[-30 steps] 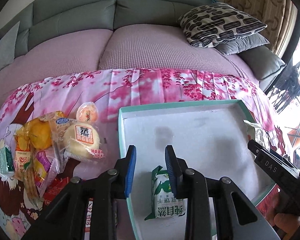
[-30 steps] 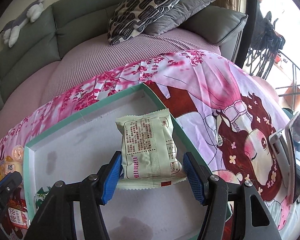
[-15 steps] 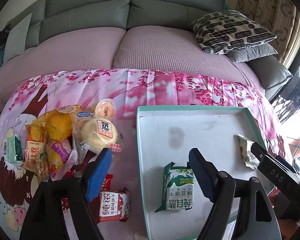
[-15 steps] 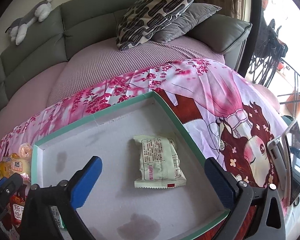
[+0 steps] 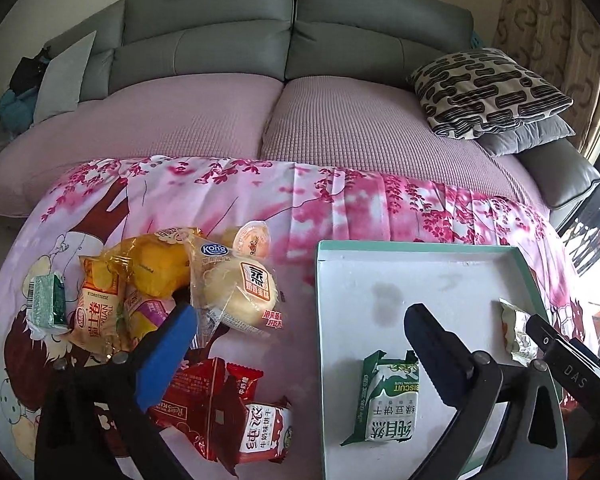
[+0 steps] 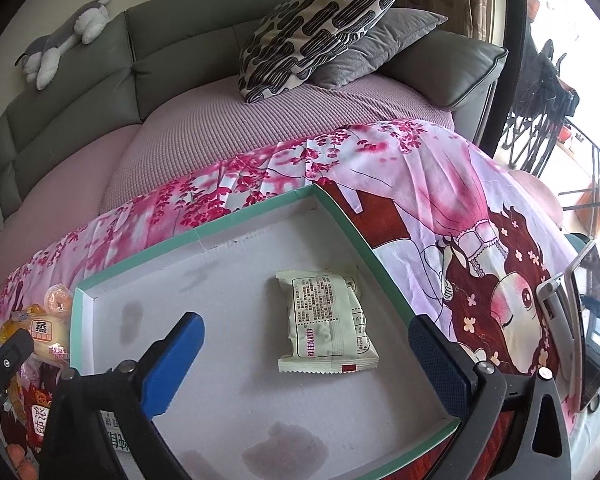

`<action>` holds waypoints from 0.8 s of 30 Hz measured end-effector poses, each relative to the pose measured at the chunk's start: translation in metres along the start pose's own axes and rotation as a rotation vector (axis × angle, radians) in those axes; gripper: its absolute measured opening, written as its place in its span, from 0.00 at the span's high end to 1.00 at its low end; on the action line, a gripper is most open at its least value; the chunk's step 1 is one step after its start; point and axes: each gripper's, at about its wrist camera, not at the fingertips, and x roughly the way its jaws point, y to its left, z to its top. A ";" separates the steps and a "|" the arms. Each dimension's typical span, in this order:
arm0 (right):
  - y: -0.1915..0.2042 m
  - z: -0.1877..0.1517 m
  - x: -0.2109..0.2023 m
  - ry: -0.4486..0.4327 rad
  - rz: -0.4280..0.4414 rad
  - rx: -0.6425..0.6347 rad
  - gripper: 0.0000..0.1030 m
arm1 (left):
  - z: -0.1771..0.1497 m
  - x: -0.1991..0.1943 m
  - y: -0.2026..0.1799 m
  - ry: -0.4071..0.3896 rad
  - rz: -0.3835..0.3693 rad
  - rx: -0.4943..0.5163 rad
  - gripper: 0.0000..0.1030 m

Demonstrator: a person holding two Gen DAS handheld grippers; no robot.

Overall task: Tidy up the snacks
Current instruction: 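Move both tools back from the tray to the snack pile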

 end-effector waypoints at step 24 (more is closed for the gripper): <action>0.016 0.000 -0.034 -0.039 0.089 0.003 0.00 | 0.002 -0.042 0.072 0.002 0.219 0.023 0.00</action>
